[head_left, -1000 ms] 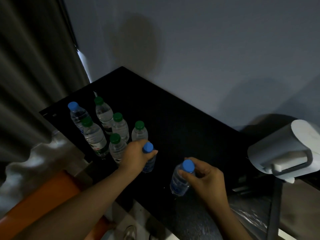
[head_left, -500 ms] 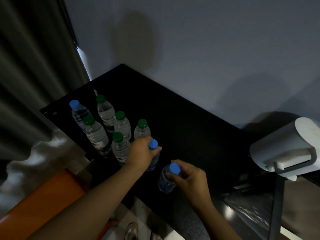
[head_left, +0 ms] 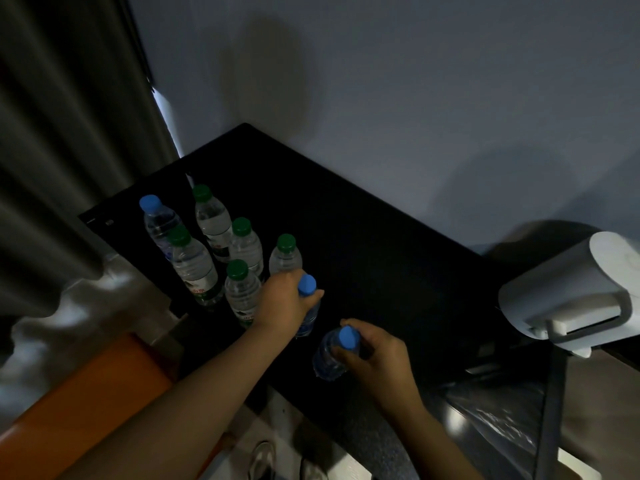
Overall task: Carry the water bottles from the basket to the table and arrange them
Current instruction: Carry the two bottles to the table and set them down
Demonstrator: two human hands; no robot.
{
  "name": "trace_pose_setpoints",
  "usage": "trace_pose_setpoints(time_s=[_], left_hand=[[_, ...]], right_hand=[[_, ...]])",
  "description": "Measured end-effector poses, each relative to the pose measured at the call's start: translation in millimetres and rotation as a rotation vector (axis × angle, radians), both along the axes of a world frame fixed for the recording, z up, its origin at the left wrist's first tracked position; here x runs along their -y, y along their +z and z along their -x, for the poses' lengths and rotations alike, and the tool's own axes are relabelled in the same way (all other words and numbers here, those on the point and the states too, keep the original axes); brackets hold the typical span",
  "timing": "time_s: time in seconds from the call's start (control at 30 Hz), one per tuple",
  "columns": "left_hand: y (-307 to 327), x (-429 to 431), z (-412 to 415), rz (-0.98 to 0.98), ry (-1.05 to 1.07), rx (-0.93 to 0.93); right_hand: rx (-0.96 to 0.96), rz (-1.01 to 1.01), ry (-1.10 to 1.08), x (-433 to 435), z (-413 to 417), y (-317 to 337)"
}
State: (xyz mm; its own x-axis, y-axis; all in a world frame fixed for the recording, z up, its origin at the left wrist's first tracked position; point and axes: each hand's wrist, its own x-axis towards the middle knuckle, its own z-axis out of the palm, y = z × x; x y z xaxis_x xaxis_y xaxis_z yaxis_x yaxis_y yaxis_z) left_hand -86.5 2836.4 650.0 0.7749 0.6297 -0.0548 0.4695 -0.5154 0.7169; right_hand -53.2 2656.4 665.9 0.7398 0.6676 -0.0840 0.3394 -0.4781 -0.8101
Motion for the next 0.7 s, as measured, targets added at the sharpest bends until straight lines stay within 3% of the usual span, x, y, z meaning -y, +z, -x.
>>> trace_pose_setpoints(time_s=[0.43,0.57,0.7], left_hand=[[10.5,-1.6,-4.8,-0.1,-0.105,-0.148],[25.2,-1.5,-7.0,-0.179,-0.216,-0.212],[51.5,3.7,-10.2,-0.208,-0.371,-0.161]], right_hand=[[0.202,0.729,0.215,23.5,-15.4,14.4],[0.215,0.827,0.174,26.7,-18.6,18.7],[0.204,0.867,0.093,30.8,-15.3,26.9]])
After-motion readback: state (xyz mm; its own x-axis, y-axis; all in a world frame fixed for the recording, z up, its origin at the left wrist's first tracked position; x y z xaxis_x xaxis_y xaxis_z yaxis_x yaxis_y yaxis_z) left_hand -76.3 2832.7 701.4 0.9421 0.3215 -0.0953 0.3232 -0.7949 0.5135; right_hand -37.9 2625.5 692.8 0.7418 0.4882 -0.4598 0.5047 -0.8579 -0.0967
